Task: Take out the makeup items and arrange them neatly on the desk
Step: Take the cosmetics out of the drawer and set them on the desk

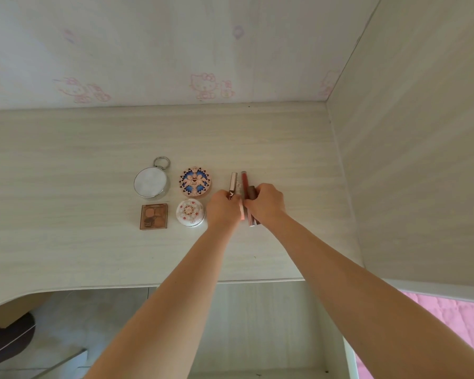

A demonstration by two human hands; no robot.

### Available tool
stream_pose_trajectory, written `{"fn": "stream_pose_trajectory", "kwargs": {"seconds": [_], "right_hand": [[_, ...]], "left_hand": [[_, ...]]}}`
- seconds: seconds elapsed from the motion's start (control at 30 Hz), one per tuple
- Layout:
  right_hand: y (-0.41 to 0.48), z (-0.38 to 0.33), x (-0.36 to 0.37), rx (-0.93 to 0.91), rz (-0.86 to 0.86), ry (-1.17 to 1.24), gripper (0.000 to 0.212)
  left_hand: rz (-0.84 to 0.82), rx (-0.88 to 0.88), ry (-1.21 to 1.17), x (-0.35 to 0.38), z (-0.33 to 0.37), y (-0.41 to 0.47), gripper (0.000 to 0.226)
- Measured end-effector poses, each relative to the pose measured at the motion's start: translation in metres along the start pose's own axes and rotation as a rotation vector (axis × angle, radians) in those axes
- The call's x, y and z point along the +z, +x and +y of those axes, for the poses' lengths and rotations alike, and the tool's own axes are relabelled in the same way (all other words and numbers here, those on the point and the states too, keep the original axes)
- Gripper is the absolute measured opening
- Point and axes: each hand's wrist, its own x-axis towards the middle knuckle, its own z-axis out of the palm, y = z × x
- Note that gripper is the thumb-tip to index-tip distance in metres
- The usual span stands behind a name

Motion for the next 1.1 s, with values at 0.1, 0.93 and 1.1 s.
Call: {"fn": "stream_pose_trajectory", "kwargs": {"seconds": [0.1,0.93,1.1], "right_hand": [[-0.001,0.001,-0.003,-0.013,-0.015,0.016,0.013],[-0.002,0.002,-0.013,-0.019,0.125,-0.19,0.024],[-0.005,0.006,-0.019,-0.053,0.107,-0.222,0.024]], "left_hand": [[0.024,0.025,0.018,-0.002,-0.001,-0.001,0.02],[0.161,0.131,0.083,-0.001,-0.005,-0.012,0.012],[0.142,0.13,0.086,0.0,-0.008,-0.01,0.013]]}}
